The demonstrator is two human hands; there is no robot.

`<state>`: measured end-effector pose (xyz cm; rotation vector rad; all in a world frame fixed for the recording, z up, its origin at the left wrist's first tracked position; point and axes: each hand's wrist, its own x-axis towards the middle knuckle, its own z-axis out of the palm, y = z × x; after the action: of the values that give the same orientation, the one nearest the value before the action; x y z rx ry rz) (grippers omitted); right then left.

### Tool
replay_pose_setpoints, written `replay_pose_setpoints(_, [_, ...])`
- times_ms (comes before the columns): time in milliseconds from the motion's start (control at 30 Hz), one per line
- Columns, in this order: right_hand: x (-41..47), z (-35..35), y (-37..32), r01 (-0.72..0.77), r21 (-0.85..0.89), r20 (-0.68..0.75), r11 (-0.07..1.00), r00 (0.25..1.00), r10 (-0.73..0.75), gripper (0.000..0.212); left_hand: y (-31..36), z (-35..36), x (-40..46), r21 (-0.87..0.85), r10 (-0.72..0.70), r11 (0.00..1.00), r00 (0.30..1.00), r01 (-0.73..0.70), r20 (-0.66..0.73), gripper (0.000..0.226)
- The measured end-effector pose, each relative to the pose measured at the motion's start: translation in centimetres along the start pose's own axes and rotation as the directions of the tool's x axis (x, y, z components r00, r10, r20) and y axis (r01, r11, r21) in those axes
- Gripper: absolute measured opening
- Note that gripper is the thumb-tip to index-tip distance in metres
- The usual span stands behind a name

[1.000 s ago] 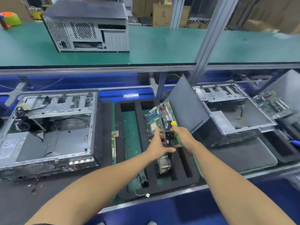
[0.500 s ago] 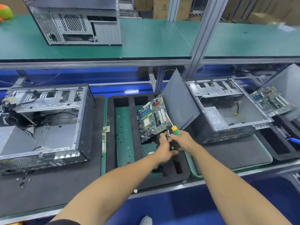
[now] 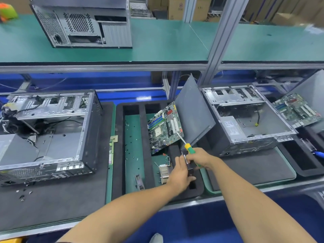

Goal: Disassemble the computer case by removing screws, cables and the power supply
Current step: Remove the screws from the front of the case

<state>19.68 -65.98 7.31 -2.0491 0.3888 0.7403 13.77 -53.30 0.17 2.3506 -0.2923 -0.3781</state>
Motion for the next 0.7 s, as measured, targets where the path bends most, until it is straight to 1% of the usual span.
replay_pose_setpoints(100, [0.1,-0.2,0.5,0.005,-0.004,-0.038,1.000,0.999,-0.005,0.020,0.4,-0.1,0.9,0.106,0.007,0.994,1.000,-0.009,0.018,0.077])
replay_pose_setpoints(200, [0.0,0.3,1.0,0.013,-0.094,-0.010,0.995,1.000,-0.014,0.020,0.0,-0.7,1.8,0.176,-0.039,0.984,0.994,0.020,0.106,0.085])
replay_pose_setpoints(300, [0.1,1.0,1.6,0.037,-0.196,0.017,0.980,0.999,-0.034,0.015,-0.7,-1.2,2.4,0.142,-0.051,0.990,0.982,0.026,0.180,0.085])
replay_pose_setpoints(400, [0.6,0.9,1.6,-0.032,-0.121,0.016,0.992,0.999,0.034,0.015,-1.5,-1.6,2.5,0.099,-0.036,0.995,0.980,0.017,0.196,0.086])
replay_pose_setpoints(433, [0.7,0.8,1.4,-0.051,-0.112,0.017,0.992,0.998,0.053,0.014,-1.7,-1.9,2.5,0.086,-0.033,0.996,0.980,0.016,0.195,0.082])
replay_pose_setpoints(500, [1.3,0.7,1.0,-0.033,-0.184,-0.004,0.982,0.999,0.033,0.009,-2.4,-2.5,2.6,0.044,-0.012,0.999,0.981,0.004,0.194,0.069])
replay_pose_setpoints(533, [1.4,0.9,0.5,-0.016,-0.244,-0.027,0.970,1.000,0.010,0.009,-2.8,-2.8,2.7,-0.013,-0.010,1.000,0.980,0.013,0.199,0.060])
replay_pose_setpoints(600, [1.2,1.7,-0.7,0.005,-0.356,-0.073,0.934,0.997,-0.033,0.015,-3.2,-3.8,2.6,-0.191,-0.039,0.979,0.979,0.079,0.202,0.039])
replay_pose_setpoints(633, [1.1,2.4,-1.3,0.024,-0.384,-0.083,0.923,0.995,-0.060,0.018,-3.2,-4.5,2.5,-0.273,-0.062,0.955,0.979,0.115,0.194,0.030])
replay_pose_setpoints(700, [1.0,3.8,-2.7,0.089,-0.364,-0.057,0.927,0.991,-0.118,0.024,-3.1,-6.0,2.4,-0.395,-0.114,0.906,0.986,0.154,0.122,0.011])
